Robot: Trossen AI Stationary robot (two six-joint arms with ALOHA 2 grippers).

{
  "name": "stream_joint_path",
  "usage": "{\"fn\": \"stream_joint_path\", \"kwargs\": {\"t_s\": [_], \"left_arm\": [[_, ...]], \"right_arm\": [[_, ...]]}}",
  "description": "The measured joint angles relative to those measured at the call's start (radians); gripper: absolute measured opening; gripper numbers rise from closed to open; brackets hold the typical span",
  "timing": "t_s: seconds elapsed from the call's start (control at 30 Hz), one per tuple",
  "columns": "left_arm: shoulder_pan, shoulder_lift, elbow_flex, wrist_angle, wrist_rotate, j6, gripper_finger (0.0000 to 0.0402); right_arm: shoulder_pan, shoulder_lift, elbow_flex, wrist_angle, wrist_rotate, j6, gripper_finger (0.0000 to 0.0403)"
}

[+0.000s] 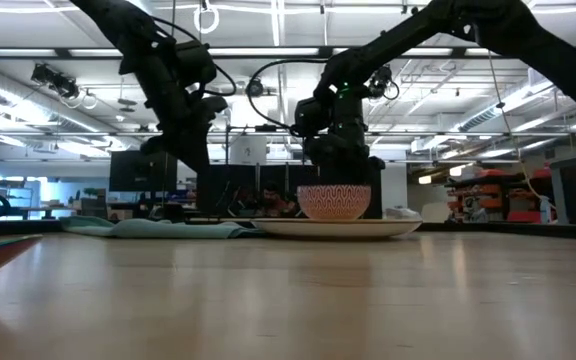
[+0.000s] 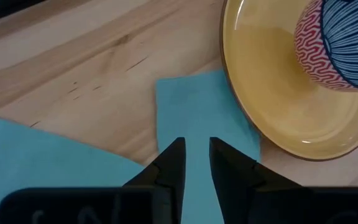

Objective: Set table place
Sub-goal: Put the blue bowl on the yellow plate

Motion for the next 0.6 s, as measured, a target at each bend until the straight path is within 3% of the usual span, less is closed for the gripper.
{"fn": "stream_joint_path", "kwargs": {"t_s": [0.6], "left_arm": [[-0.001,-0.001,0.0,0.0,0.0,-0.001,0.0091]], "right_arm": [[0.011,-0.008,-0.101,0.068,-0.003,0.022,0.0011]]}}
